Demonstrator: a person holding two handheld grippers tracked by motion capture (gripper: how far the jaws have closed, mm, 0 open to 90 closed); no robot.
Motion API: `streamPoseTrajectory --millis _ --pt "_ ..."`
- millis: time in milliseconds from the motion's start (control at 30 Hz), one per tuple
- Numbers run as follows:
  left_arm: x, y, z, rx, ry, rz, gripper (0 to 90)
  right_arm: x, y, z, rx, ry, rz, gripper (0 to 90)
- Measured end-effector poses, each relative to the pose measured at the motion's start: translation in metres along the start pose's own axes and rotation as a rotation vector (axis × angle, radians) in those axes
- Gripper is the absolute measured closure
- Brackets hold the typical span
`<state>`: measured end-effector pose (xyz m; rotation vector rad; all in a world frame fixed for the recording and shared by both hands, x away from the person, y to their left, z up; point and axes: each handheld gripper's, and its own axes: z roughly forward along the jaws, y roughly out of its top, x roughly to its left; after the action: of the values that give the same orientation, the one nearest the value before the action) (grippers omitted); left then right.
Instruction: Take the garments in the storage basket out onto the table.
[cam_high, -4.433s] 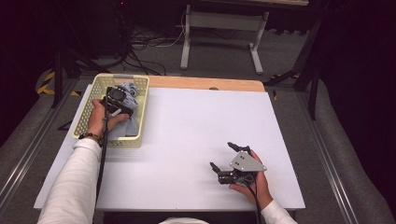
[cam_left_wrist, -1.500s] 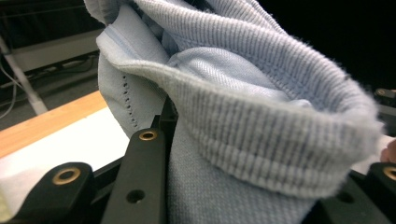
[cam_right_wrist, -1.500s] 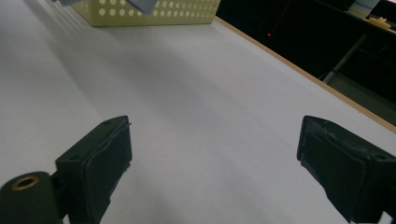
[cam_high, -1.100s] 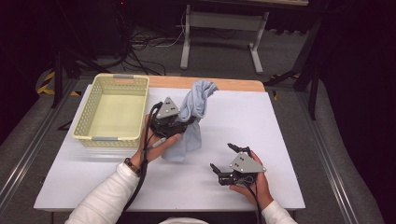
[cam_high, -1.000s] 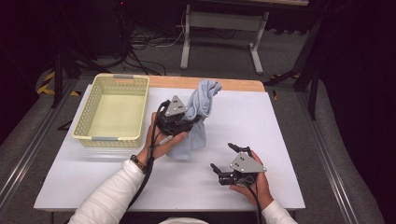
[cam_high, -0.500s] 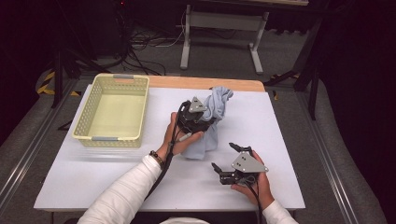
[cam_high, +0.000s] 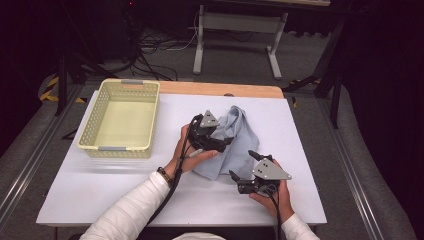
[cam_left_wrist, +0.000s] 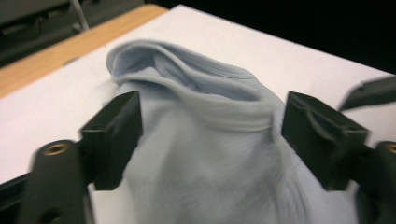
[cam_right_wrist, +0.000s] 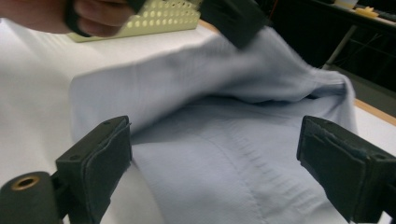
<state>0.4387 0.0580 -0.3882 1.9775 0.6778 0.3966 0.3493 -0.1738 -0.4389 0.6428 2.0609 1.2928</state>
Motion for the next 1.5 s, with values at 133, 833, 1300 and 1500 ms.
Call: streamPoseTrajectory --millis 133,833,1300,1500 --pt "-0.009 -0.012 -0.017 -0.011 0.014 0.047 15.8 -0.007 0.001 -0.001 -0.006 -0.026 0.032 11.3" --pt "-0.06 -0.075 -0.022 0.127 -0.035 0.274 20.3 -0.09 -0.005 0.026 0.186 -0.199 0.351 20.5" --pt "-0.043 -0.08 -0.007 0.216 -0.026 0.214 63.6 -0.094 -0.019 0.052 0.329 -0.078 0.364 56.7" --pt "-0.035 -0.076 -0.015 0.187 -0.068 0.18 83.1 -0.093 -0.02 0.049 0.325 -0.087 0.308 77.6"
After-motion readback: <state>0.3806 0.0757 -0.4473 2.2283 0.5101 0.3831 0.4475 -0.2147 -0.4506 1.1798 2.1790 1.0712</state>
